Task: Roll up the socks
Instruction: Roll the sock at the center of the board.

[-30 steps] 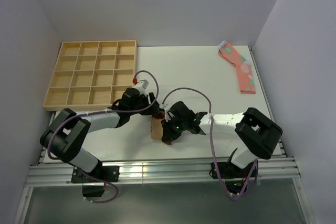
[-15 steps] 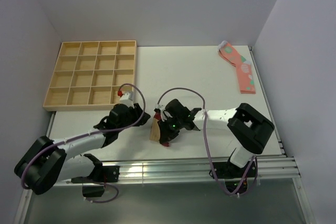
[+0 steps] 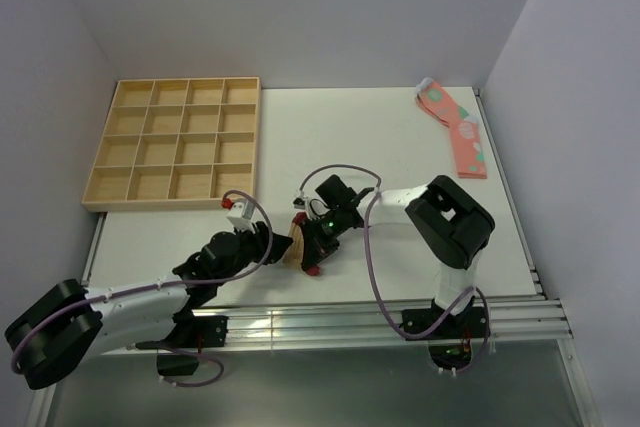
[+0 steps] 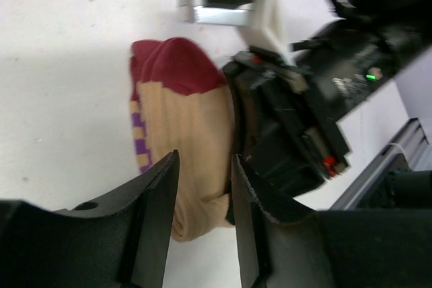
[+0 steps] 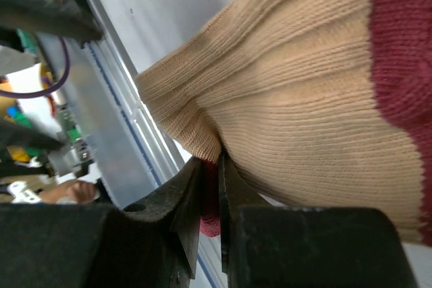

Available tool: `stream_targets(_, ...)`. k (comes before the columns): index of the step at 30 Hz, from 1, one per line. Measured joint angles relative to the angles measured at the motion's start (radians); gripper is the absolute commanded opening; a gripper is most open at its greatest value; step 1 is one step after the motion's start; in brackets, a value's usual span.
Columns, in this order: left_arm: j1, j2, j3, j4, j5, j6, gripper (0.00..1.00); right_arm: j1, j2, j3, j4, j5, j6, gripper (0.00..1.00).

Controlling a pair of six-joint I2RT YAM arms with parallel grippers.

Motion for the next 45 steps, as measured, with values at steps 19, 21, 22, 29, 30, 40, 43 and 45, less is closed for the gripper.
stream_targets(19,-0.112,0.125,0.011,0.110,-0.018,0.098,0.49,-0.084,0.083,0.079,-0.156,-0.119,-0.076,0.15)
stream_targets(21,-0.112,0.156,0.017,0.126,-0.014,0.101,0.50,-0.086,0.088,0.082,-0.161,-0.126,-0.079,0.15)
stream_targets(22,-0.113,0.169,0.020,0.133,-0.011,0.103,0.50,-0.087,0.091,0.084,-0.163,-0.129,-0.080,0.15)
stream_targets(29,-0.113,0.217,0.021,0.175,0.008,0.117,0.50,-0.092,0.095,0.084,-0.165,-0.138,-0.084,0.15)
stream_targets(30,-0.113,0.220,0.021,0.179,0.010,0.120,0.50,-0.093,0.095,0.084,-0.165,-0.139,-0.084,0.15)
stream_targets(40,-0.113,0.297,0.021,0.242,0.037,0.128,0.50,-0.110,0.095,0.084,-0.171,-0.145,-0.083,0.14)
stream_targets(43,-0.113,0.319,0.020,0.265,0.040,0.126,0.49,-0.116,0.095,0.084,-0.174,-0.145,-0.082,0.14)
stream_targets(45,-0.113,0.337,0.020,0.282,0.042,0.124,0.49,-0.119,0.095,0.084,-0.175,-0.146,-0.081,0.14)
